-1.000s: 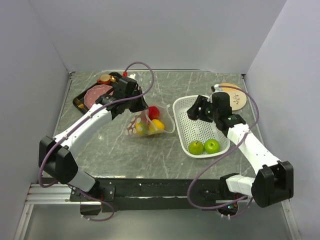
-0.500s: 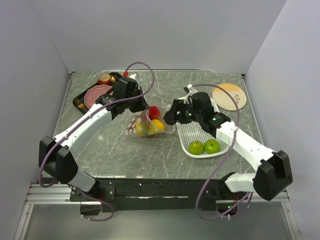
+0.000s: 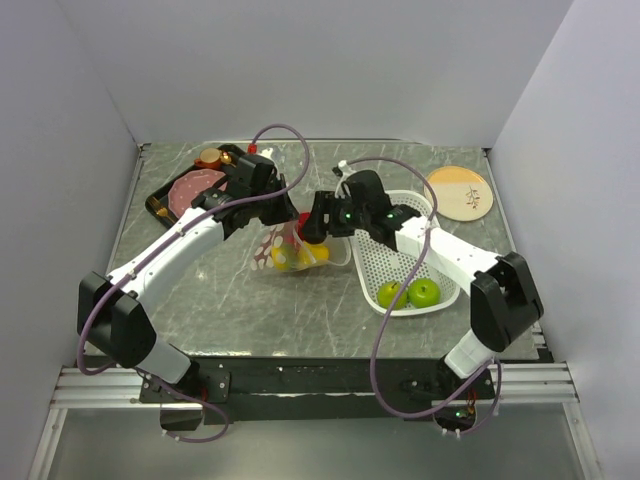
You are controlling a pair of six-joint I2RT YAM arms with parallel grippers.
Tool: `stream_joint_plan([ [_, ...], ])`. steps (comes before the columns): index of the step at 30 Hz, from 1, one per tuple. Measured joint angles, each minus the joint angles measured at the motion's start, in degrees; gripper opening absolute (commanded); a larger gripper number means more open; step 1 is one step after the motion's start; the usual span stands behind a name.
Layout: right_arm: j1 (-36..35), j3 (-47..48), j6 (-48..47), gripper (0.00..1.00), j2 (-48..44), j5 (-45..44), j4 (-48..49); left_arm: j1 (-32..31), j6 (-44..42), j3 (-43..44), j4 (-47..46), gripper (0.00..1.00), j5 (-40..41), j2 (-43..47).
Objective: Place the food in the zip-top bag and seal the zipper
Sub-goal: Place the fake fruit in the zipper food storage bag.
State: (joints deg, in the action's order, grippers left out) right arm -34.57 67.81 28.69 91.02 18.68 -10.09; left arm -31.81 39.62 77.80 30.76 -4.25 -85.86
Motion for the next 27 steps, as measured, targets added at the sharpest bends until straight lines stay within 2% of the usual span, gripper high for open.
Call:
stream_joint_plan([
  [2, -0.4, 0.9, 0.0, 0.93, 0.9, -0.1, 0.2, 0.0, 0.0, 0.0, 0.0, 0.01, 0.0, 0.0],
  [5, -0.6, 0.9, -0.1, 0.99, 0.9, -0.9, 0.2, 0.0, 0.0, 0.0, 0.1, 0.01, 0.2, 0.0],
  [12, -0.8, -0.2, -1.0, 1.0, -2.6, -6.8, -1.4, 0.0, 0.0, 0.0, 0.2, 0.01, 0.6, 0.0],
  [18, 1.8, -5.8, 0.3, 1.0, -12.4, -15.6, -4.0, 0.0, 0.1, 0.0, 0.4, 0.01, 2.2, 0.2],
  [20, 3.6, -7.6, 0.5, 1.0, -15.8, -18.3, -5.7, 0.0, 0.3, 0.0, 0.4, 0.06, 3.9, 1.0],
  [23, 6.3, -10.3, 0.4, 1.0, -20.1, -21.6, -8.7, 0.0, 0.1, -1.3, -0.6, 0.01, 5.9, 4.1],
  [27, 7.1, -12.1, 0.0, 1.0, -22.3, -23.3, -14.4, 0.2, 0.0, -0.4, -0.3, 0.01, 6.1, 5.1],
])
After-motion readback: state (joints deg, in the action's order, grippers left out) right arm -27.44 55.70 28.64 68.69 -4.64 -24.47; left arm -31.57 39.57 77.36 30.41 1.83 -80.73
